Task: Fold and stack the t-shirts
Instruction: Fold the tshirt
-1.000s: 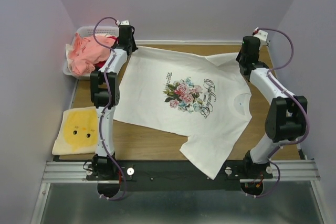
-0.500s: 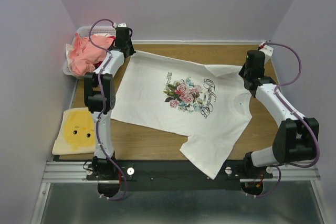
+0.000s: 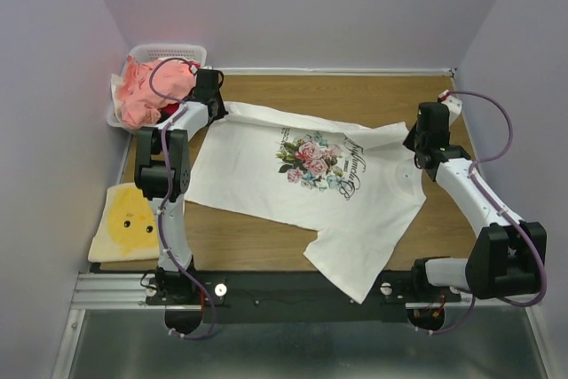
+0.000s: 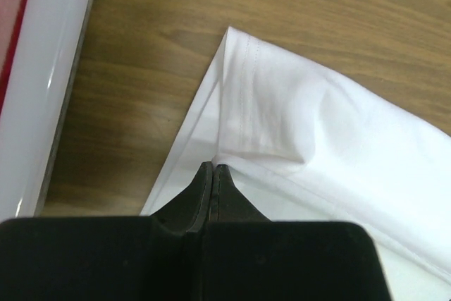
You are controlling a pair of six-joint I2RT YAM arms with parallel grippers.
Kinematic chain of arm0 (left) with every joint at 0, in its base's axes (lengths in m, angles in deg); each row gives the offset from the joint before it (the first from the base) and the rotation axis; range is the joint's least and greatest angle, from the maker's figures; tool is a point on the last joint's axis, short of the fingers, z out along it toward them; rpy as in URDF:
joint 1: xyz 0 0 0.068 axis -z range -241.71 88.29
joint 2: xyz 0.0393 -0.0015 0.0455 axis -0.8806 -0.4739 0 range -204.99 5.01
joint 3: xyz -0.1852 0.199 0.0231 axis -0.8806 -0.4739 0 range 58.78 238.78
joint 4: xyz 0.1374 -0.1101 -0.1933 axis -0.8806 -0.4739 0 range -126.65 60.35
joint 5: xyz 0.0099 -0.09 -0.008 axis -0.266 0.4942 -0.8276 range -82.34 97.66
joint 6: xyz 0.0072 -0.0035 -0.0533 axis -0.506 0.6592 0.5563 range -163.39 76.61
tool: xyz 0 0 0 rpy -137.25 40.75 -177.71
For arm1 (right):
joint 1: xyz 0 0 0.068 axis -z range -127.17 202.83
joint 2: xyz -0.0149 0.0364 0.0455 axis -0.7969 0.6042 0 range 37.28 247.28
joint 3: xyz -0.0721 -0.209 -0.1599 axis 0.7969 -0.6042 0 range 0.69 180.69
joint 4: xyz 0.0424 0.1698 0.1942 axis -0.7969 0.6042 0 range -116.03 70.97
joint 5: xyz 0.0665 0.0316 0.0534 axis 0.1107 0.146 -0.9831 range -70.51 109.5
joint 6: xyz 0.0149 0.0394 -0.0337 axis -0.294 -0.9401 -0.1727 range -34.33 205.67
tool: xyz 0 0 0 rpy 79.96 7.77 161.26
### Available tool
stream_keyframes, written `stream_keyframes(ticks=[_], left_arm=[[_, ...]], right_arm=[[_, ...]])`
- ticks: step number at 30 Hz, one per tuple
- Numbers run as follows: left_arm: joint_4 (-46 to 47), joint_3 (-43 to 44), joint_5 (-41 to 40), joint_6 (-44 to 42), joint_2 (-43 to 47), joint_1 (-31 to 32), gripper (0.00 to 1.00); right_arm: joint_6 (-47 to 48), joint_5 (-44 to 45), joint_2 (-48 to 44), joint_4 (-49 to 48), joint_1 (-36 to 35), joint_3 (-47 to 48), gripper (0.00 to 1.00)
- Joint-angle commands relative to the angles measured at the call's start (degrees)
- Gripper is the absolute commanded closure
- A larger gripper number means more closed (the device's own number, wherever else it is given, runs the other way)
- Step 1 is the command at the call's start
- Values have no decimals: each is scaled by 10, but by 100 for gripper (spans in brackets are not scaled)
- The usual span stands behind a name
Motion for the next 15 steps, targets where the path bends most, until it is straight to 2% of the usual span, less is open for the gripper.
stream_keyframes(ticks=[1, 15], left_arm=[[8, -25, -17, 15, 40, 4, 100], [-13, -38, -25, 34, 30, 7, 100]], right_arm=[[-30, -23, -30, 44, 2, -32, 99], [-52, -46, -69, 80, 1, -92, 99]])
